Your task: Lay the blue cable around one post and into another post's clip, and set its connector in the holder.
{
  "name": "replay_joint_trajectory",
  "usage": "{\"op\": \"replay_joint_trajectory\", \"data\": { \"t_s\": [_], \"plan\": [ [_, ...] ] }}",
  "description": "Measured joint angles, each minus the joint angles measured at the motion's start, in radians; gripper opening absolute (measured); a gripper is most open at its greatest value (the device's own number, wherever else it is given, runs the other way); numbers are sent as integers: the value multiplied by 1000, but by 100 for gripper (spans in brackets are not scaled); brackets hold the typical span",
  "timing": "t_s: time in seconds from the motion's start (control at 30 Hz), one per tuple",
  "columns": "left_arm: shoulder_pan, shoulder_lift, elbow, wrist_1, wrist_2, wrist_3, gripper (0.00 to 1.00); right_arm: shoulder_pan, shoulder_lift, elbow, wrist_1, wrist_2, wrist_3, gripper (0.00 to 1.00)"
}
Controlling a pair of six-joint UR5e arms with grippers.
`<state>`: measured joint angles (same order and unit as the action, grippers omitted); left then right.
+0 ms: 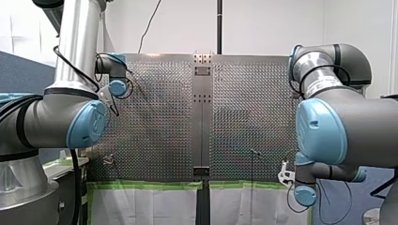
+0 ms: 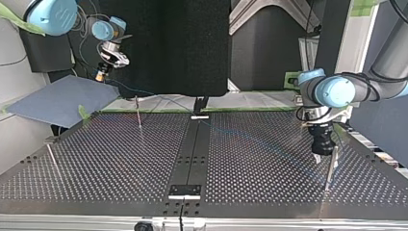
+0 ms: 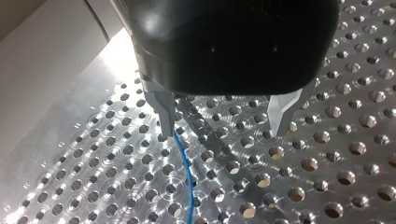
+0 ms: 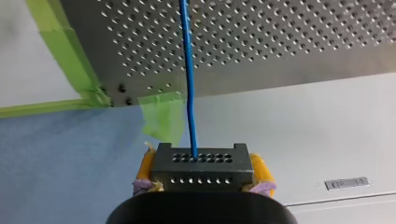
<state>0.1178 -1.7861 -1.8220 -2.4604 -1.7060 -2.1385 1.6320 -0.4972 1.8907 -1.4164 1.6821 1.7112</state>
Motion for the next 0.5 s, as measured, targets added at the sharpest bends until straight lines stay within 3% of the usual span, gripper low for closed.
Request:
{"op": "replay_joint_trajectory", "data": {
  "t_s": [0.2,0.5],
  "plan": [
    [0,0,0,0,1,3,100,-47,0,-1,2,-55,0,0],
    [-1,0,0,0,1,3,100,-63,5,-1,58,-135,-35,0]
  ]
}}
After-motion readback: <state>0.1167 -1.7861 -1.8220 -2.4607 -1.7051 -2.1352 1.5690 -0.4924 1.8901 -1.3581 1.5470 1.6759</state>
